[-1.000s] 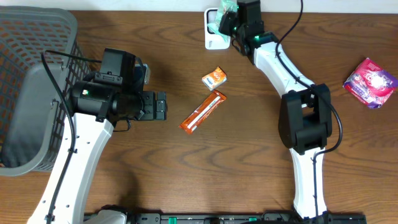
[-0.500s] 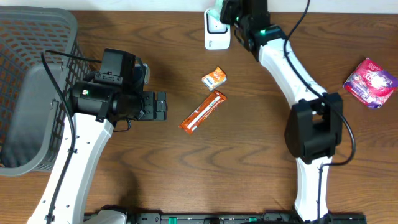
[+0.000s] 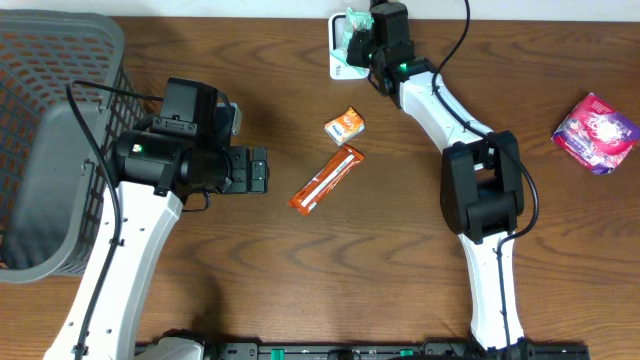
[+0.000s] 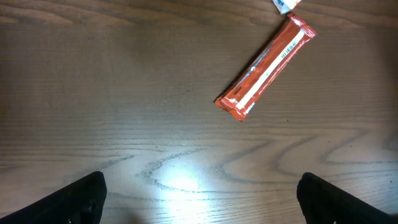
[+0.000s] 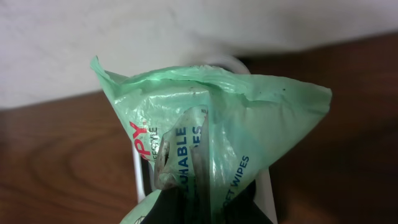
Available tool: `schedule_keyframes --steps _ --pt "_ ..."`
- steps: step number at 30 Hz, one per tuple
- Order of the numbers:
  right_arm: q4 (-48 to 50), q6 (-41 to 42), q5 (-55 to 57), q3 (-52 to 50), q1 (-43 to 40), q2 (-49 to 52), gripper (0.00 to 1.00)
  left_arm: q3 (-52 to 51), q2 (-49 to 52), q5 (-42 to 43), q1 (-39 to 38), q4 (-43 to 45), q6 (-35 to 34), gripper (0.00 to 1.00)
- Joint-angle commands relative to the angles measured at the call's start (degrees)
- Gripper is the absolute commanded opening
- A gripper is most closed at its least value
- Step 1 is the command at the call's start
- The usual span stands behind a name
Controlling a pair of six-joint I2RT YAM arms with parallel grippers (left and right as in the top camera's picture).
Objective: Scan the item barcode
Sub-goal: 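Hold the teal wipes pack over the scanner with the right gripper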
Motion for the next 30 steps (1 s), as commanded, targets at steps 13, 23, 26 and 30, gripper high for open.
schedule_keyframes --steps 13,23,26,30 --pt "3.9 0.3 0.5 1.3 -0.1 -6.3 0.01 -0.1 0.0 -0.5 0.2 0.0 -0.1 0.98" --pt "2.0 1.0 5.4 1.3 0.1 -2.3 0.01 -0.1 0.0 -0.5 0.2 0.0 -0.1 0.98" --pt "2.2 1.0 5.4 1.3 -0.8 -5.2 0.01 -0.1 0.0 -0.5 0.2 0.0 -0.1 0.98" --pt "1.9 0.6 5.3 1.3 -1.8 -8.8 0.01 -0.1 0.0 -0.5 0.2 0.0 -0.1 0.98"
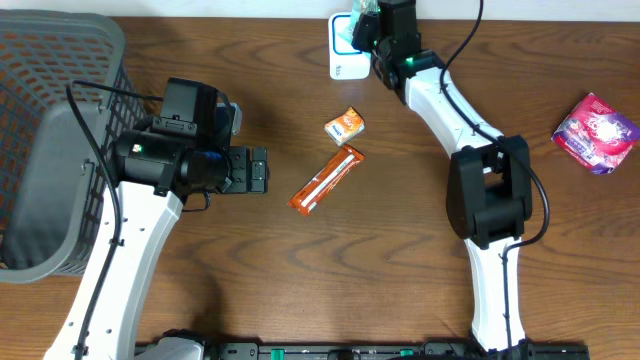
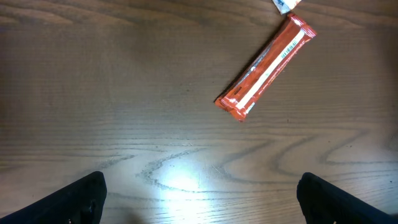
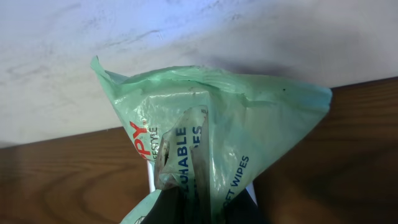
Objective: Scan the item barcode
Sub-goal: 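Hold the teal wipes pack over the scanner with the right gripper, then carry the teal wipes pack right and drop it beside the purple package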
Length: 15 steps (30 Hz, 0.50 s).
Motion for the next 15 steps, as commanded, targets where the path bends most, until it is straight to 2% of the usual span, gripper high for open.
schedule_keyframes --steps 1,11,15 --pt "0.2 0.4 0.8 1.2 -1.2 -5.5 0.01 -0.1 0.0 -0.5 0.2 0.0 0.0 0.98" --pt "-1.1 1.9 -1.0 1.2 1.4 -0.6 0.01 -0.1 0.0 -0.5 0.2 0.0 0.0 0.98" --pt "-0.6 1.9 -1.0 1.2 0.4 -1.9 0.01 -0.1 0.0 -0.5 0.2 0.0 0.0 0.98"
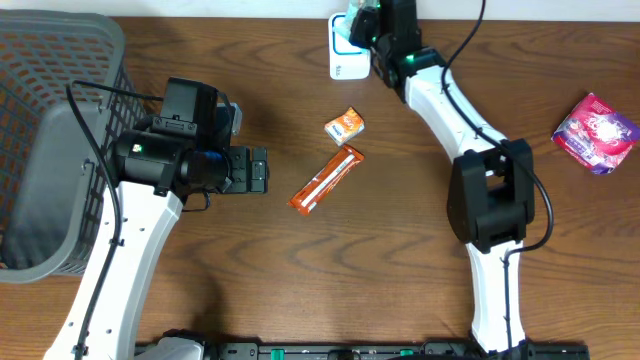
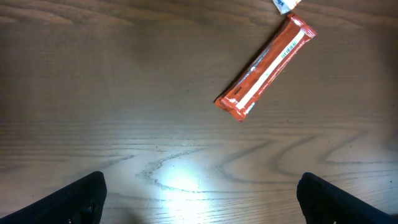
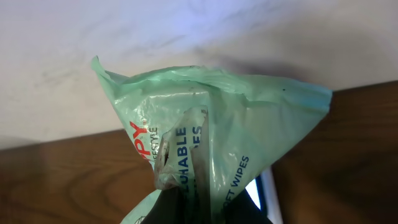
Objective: Scan the item barcode
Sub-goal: 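Carry the teal wipes pack right and drop it beside the purple package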
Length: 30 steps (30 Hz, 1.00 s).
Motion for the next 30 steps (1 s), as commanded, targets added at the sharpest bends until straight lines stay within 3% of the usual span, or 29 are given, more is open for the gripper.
schedule_keyframes --steps 1,6,11,16,20,21,23,25,27,30 --pt "0.1 0.6 0.2 1.1 -1.4 -1.4 0.01 -0.1 0.0 -0.5 0.2 0.0 -0.1 0.98" --pt "-5.9 0.1 0.3 1.1 -6.9 -7.0 0.01 -0.1 0.0 -0.5 0.2 0.0 -0.1 0.98" --pt "-20.8 -2.0 4.4 1.1 -16.8 -11.8 0.01 -0.1 0.0 -0.5 0.2 0.0 -0.1 0.98" --pt "-36.1 -7.8 16.0 1.0 -27.2 -11.8 0.01 -0.1 0.0 -0.5 0.2 0.0 -0.1 0.98" --pt "-41.9 -8.8 16.7 1.0 -33.7 -10.7 0.02 -0.1 0.0 -0.5 0.2 0.0 -0.1 0.98" --pt "-42.6 -8.8 16.7 1.0 -35.0 -10.3 0.08 -0.1 0.0 -0.5 0.2 0.0 -0.1 0.98" --pt "-43.3 -8.8 15.8 0.9 -37.0 -9.8 0.33 -0.1 0.0 -0.5 0.2 0.0 -0.1 0.98" --pt "-43.6 -8.8 12.0 0.9 -38.5 -9.2 0.77 -0.1 0.0 -0.5 0.2 0.0 -0.1 0.98" --pt "-44.0 -8.8 7.2 0.9 -39.2 -8.6 0.99 -0.1 0.0 -0.5 0.2 0.0 -0.1 0.98" --pt "-44.3 -8.8 3.1 0.9 -39.1 -8.2 0.99 -0.1 0.0 -0.5 0.2 0.0 -0.1 0.98"
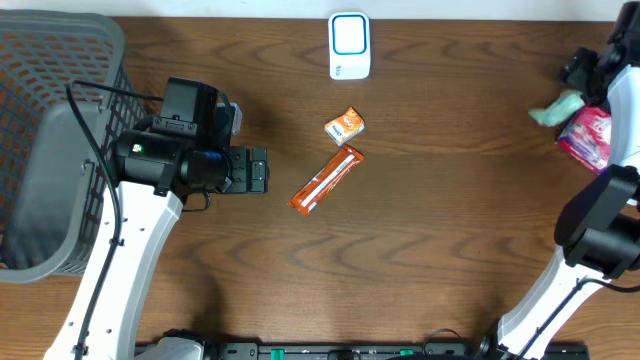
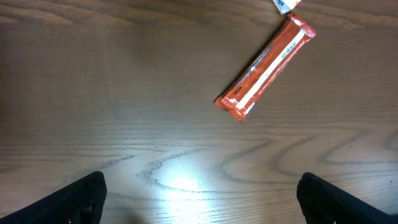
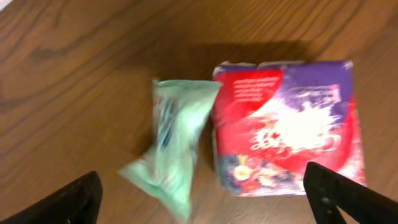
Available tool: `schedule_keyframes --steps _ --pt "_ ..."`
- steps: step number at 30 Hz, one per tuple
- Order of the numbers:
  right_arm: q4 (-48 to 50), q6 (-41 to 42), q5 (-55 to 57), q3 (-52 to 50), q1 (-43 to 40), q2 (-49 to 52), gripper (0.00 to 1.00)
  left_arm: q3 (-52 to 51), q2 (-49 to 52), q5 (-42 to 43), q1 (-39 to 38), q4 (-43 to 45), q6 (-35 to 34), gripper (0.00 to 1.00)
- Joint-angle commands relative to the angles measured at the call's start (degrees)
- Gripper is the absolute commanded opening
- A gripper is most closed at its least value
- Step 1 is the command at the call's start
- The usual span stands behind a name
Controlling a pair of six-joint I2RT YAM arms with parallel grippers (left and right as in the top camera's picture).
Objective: Scan the item barcode
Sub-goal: 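Carry the teal wipes pack right and drop it beside the purple package, then reach the right gripper to the small orange packet and grasp it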
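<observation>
The white barcode scanner (image 1: 349,45) stands at the back middle of the table. A green wipes packet (image 1: 556,105) (image 3: 174,143) lies at the far right, touching a red and purple packet (image 1: 590,135) (image 3: 289,130). My right gripper (image 1: 582,72) (image 3: 202,211) hovers over both packets, open and holding nothing. An orange bar (image 1: 327,179) (image 2: 265,68) and a small orange packet (image 1: 344,124) lie mid-table. To the left of the bar my left gripper (image 1: 258,170) (image 2: 199,211) is open and holds nothing.
A large grey mesh basket (image 1: 50,150) fills the left side of the table, behind the left arm. In the left wrist view a corner of the small orange packet (image 2: 285,5) shows at the top edge.
My right gripper was shut on the green wipes packet over the scanner; now it is open at the far right, and the packet lies beside the red and purple packet. The left arm has not moved.
My right gripper held the green wipes packet over the scanner at all three earlier moments, shifting slightly toward the table's back edge. Now the packet lies released at the far right. The left gripper stayed open beside the orange bar throughout.
</observation>
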Motion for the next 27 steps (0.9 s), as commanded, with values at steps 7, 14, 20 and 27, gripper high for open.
schedule_keyframes --steps 7,14,20,27 --pt "-3.4 -0.7 -20.0 0.2 3.6 1.9 0.99 -0.1 0.0 -0.5 0.2 0.0 0.0 0.98" --pt "-14.5 -3.2 -42.6 0.2 12.4 1.9 0.99 -0.1 0.0 -0.5 0.2 0.0 0.0 0.98" --pt "-18.2 -3.2 -39.0 -0.1 27.5 2.0 0.83 -0.1 0.0 -0.5 0.2 0.0 0.0 0.98" --pt "-17.9 5.2 -22.5 -2.0 46.0 2.0 0.99 -0.1 0.0 -0.5 0.2 0.0 0.0 0.98"
